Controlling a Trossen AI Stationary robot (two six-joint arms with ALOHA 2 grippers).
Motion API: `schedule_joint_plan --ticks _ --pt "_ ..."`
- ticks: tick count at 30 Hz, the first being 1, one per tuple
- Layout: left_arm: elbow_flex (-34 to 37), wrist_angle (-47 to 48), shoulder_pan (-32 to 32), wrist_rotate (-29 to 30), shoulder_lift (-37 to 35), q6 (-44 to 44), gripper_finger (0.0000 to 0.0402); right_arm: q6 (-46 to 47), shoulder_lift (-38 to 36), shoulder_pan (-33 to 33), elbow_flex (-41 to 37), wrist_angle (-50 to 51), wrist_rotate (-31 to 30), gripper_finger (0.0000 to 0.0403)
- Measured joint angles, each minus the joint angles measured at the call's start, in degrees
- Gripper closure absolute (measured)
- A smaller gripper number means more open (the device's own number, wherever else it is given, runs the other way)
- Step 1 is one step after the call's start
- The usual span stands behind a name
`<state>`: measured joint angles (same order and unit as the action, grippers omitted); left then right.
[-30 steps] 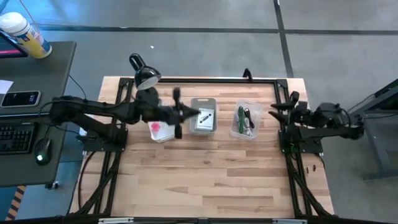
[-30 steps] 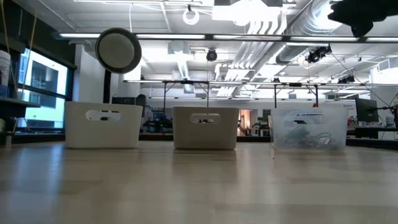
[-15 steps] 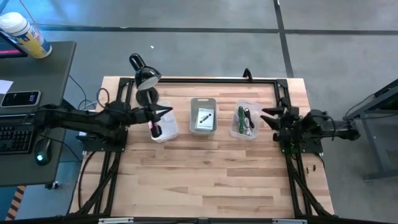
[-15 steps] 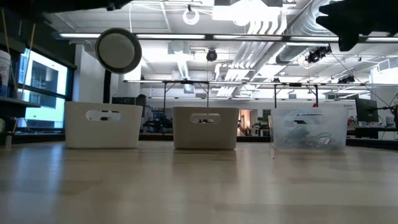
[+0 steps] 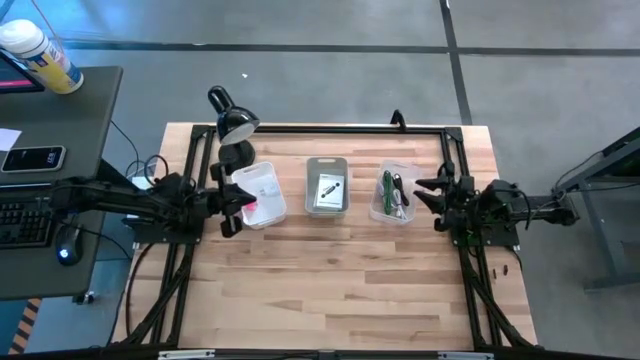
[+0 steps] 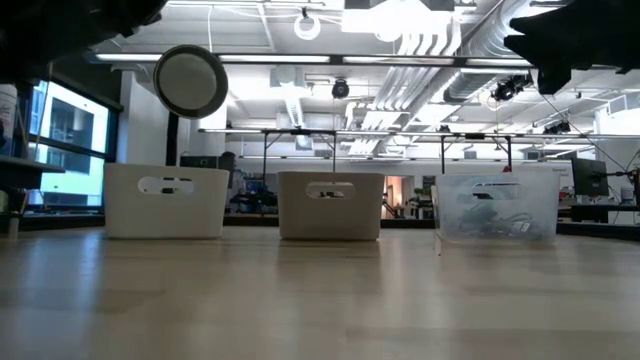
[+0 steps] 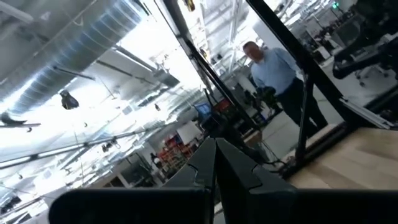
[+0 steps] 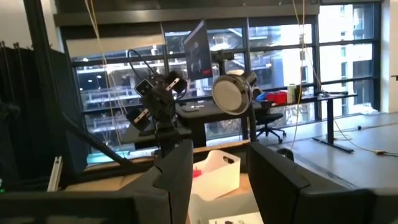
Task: Pick and place items into bin
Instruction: Return to home position
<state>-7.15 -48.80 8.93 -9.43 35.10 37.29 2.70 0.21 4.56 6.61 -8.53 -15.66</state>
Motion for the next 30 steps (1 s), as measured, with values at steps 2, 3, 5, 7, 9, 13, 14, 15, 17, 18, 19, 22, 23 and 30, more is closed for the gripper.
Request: schedule_joint_plan --ticks 2,3,5,7,9,13,14,15,17,18,19,22,23,30 --pt "1.4 -0.7 0.0 0.0 -0.4 -0.2 0.0401 0.0 0.0 0.0 0.0 0.5 0.1 0.0263" --pt "1.9 -0.7 0.0 0.0 -0.4 -0.5 0.0401 0.0 0.0 0.0 0.0 0.9 0.3 0.0263" --pt "2.4 -0.5 -0.5 0.2 -0.4 -0.9 0.0401 0.0 0.0 0.0 0.0 1.1 0.9 0.0263" --pt "3.3 -0.6 -1.9 1.6 -0.4 -0.5 0.0401 0.0 0.0 0.0 0.0 1.7 1.0 0.0263" --pt "5.3 -2.0 -3.6 3.7 -0.6 0.4 0.0401 0.0 0.0 0.0 0.0 2.3 0.5 0.0263" --pt "6.6 -4.5 -7.5 8.3 -4.0 4.2 0.0401 -0.1 0.0 0.0 0.0 2.3 0.0 0.0263" --pt "6.7 -3.5 -8.3 9.0 -5.4 5.1 0.0401 -0.1 0.0 0.0 0.0 2.3 0.0 0.0263" --pt "6.6 -2.4 -9.1 9.4 -6.8 5.7 0.0401 -0.2 0.0 0.0 0.0 2.3 0.0 0.0263" --pt "6.6 0.9 -10.7 10.5 -9.9 6.6 0.0401 -0.2 0.0 0.0 0.0 2.3 0.0 0.0263" --pt "6.7 2.7 -11.6 11.1 -11.6 7.3 0.0401 -0.2 0.0 0.0 0.0 2.5 0.0 0.0263" --pt "6.6 4.4 -12.5 11.6 -13.2 7.7 0.0401 -0.2 0.0 0.0 0.0 2.7 0.0 0.0263" --pt "6.7 8.4 -15.4 13.4 -18.1 10.3 0.0401 -0.3 0.0 0.0 0.0 3.3 0.0 0.0263" --pt "6.6 9.3 -16.4 14.3 -19.8 11.7 0.0401 -0.5 0.0 0.0 0.0 3.3 0.0 0.0263" --pt "6.5 18.4 -20.4 14.0 -31.2 19.2 0.0401 -1.1 0.0 0.0 0.0 3.4 0.0 0.0263"
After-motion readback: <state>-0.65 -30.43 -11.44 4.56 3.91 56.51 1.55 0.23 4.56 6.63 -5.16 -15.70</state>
